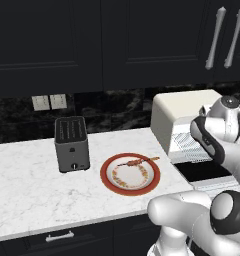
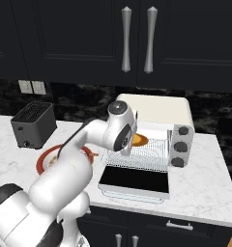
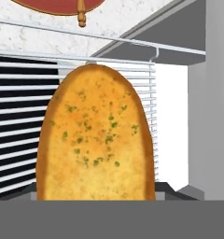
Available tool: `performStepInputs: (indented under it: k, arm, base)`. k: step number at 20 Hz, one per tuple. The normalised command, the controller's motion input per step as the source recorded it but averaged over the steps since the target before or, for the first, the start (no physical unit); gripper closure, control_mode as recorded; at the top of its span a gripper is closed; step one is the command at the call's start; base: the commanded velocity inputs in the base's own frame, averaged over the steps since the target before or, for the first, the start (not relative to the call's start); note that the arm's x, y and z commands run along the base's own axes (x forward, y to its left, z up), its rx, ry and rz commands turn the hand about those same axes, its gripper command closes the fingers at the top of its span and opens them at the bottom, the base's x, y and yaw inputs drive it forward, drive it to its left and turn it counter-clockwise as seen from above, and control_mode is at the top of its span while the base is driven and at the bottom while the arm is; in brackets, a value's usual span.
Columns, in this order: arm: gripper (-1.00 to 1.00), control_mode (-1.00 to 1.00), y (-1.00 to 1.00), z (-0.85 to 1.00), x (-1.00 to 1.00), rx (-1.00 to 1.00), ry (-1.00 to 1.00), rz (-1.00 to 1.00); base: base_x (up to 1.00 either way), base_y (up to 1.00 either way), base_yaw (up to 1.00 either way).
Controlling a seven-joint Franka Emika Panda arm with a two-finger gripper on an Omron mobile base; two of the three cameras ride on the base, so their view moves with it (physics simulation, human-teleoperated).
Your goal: Pick up the kebab skewer and baguette bread, and place them inside the toaster oven. Close the toaster oven door and start by setting the timer.
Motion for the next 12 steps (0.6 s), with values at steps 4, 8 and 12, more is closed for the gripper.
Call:
performStepInputs:
  k: [4,8,12]
  arm:
    - [1.00,-1.00,0.00,0.00,0.20,0.00,0.00,0.00]
    - [1.00,-1.00,0.00,-0.05,0.20,0.00,0.00,0.00]
    - [1.00,-1.00,-0.03,-0.18,0.08,0.00,-0.02,0.00]
  base:
    - [0.00,0.00,0.00]
    - [0.00,0.00,0.00]
    - [0.00,0.00,0.00]
